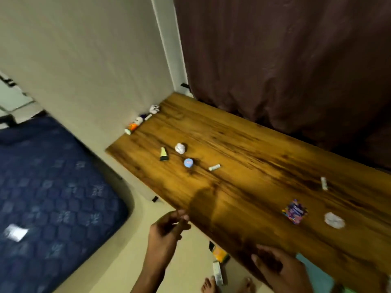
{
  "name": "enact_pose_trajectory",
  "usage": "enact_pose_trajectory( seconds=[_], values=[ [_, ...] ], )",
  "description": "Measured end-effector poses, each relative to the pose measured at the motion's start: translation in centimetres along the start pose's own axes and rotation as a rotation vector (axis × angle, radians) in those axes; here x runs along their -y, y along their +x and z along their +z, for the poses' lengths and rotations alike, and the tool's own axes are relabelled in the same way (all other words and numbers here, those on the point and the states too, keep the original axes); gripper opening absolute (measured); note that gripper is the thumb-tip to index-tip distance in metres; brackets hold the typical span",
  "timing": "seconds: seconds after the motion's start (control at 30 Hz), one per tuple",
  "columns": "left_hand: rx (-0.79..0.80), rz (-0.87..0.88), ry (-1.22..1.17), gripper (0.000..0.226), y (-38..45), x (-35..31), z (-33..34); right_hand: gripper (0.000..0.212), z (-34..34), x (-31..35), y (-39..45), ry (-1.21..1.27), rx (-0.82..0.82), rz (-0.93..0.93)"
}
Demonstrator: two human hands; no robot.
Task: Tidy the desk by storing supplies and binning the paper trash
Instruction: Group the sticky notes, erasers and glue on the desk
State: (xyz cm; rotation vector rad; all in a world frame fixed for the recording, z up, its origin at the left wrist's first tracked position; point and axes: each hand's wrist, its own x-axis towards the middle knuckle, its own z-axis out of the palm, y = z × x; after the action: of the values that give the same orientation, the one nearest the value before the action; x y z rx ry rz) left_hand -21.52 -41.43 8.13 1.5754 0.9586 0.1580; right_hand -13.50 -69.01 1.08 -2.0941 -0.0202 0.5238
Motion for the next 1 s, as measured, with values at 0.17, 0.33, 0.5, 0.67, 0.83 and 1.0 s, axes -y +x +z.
enact_pose_trajectory(
  seconds=[0.17, 0.33, 0.5, 0.67, 0.83, 1.0],
  values=[
    [-0.133, 0.05, -0.06, 0.017, -0.7, -1.7, -2.0, 0.051, 0.7, 1.9, 3.7, 0.076, 0.063, -0.132],
    [-0.166, 0.025, -0.005, 0.019, -1.3, -1.6, -4.7, 0.047, 1.2, 4.0, 6.4, 0.1, 0.135, -0.222],
    [-0.261, 0.026, 0.001, 0.016, 0.3, -1.5, -6.6, 0.029, 1.8, 5.6, 7.5, 0.163, 0.173, -0.222],
    [-0.234, 0.118, 0.103, 0.017, 3.8, -2.1, -5.0, 0.02, 4.0, 8.9, 8.9, 0.171, 0.284, -0.145],
    [-0.131, 0.216, 0.221, 0.018, 9.5, -2.5, -5.2, 0.021, 8.1, 13.4, 11.2, 0.159, 0.282, -0.177],
    [-0.102, 0.283, 0.313, 0.024, 17.1, -3.4, -8.7, 0.023, 13.4, 18.0, 15.1, 0.159, 0.245, -0.152]
  ],
)
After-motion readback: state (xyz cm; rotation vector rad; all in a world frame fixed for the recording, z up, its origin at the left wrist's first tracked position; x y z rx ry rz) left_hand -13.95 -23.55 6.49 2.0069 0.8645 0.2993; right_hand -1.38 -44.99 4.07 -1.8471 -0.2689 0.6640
